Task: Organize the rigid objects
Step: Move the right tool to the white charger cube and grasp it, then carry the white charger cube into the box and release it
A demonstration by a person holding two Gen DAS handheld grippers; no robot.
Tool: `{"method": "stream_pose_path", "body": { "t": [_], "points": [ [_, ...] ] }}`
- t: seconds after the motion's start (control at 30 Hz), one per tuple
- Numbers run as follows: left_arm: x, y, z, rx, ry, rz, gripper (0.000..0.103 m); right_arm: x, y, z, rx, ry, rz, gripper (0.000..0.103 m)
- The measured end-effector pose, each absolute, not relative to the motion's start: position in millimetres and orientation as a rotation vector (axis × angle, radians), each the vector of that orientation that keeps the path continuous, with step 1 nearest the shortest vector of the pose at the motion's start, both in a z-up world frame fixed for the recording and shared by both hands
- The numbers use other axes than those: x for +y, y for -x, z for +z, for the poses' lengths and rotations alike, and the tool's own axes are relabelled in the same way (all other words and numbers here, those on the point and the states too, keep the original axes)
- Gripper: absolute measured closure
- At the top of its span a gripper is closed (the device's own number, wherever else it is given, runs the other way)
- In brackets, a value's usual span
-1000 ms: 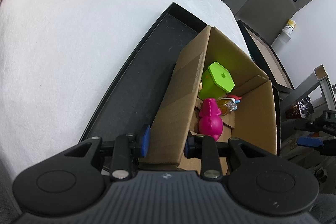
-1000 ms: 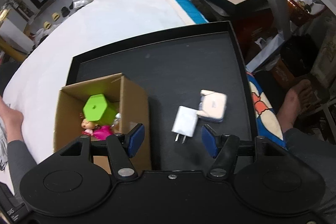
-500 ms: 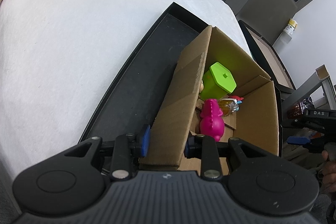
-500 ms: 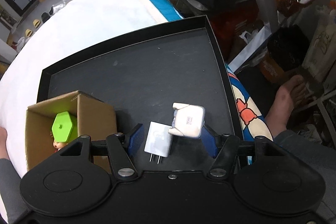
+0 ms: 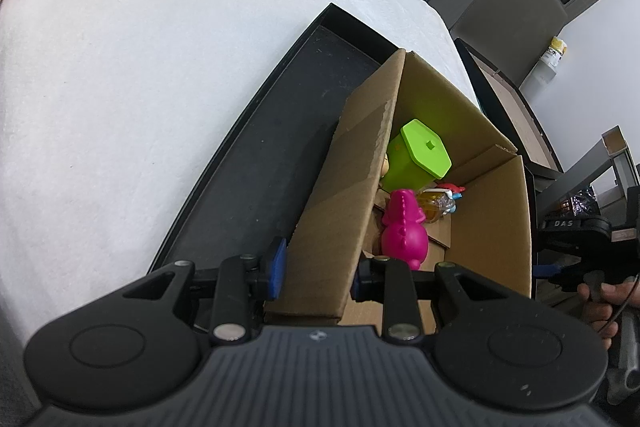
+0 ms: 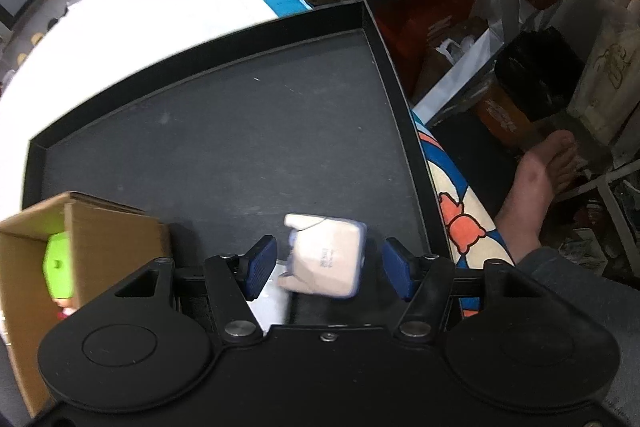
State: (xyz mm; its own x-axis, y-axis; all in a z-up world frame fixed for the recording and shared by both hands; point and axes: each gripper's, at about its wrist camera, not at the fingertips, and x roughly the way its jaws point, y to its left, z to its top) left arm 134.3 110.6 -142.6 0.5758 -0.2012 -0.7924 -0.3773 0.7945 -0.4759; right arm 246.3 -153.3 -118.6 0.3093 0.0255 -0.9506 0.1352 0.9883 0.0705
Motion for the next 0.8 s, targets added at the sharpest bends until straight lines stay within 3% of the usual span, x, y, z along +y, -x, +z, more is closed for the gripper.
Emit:
{"method": "stream_pose_path", "body": {
  "t": [0.1,0.8],
  "points": [
    [111,-134,-143,0.970,0.672,0.113,0.075,-155,-249,-124,1.266,-0.163,-0.072,0.060],
    [106,-135,-142,0.963,0.645,0.109,0.075,-149,-227,-61,1.181,-0.228,-0.017,0.061]
  ]
}}
